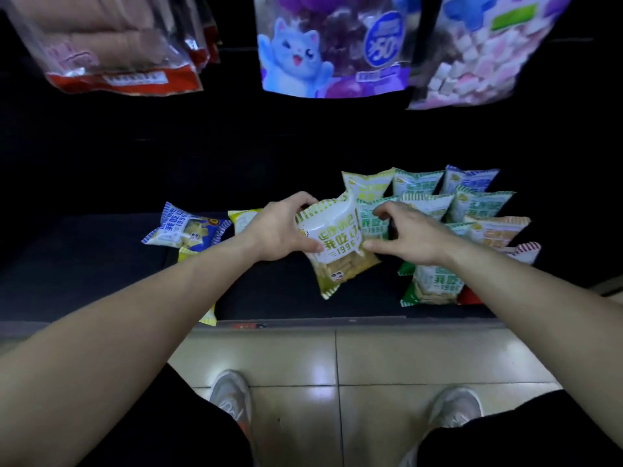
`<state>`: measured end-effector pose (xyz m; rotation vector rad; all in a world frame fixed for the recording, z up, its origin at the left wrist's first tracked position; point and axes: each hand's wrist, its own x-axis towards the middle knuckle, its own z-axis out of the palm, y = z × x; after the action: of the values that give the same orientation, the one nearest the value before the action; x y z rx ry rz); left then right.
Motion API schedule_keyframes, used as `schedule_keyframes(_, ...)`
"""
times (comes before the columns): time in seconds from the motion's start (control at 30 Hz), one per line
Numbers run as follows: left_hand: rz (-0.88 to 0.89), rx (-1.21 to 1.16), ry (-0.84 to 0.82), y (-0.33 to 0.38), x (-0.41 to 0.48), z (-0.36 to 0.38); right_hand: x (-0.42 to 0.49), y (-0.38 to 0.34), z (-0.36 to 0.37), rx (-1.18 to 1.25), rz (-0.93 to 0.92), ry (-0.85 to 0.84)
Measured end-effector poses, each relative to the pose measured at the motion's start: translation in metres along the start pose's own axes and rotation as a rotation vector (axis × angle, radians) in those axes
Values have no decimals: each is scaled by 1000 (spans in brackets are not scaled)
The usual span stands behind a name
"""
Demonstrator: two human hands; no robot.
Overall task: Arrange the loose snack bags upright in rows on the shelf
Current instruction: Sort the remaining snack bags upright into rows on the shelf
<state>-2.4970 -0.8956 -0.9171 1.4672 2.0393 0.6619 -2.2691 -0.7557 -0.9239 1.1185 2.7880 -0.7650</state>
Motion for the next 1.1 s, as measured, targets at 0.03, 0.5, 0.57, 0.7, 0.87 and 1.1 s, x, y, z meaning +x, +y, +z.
schedule_keyframes(0.03,-3,82,-20,2,7,8,-2,13,-3,-22,33,20)
schedule_keyframes(0.5,-40,476,-219,26,112,134,-21,135,-19,-132,253,-112)
schedule_keyframes(0.57,-44,500,-233,25,119,144,-17,137,-20,-123,255,-112)
schedule_keyframes(0.7,-52,522,-190,26,131,155,-11,136,-21,-107,238,-114)
schedule_keyframes(0.87,-23,578,-186,25,139,166,-10,130,-17,-129,220,-143)
schedule_keyframes(1.1,-14,556,-213,31,131,149,-10,121,-17,-155,222,-154)
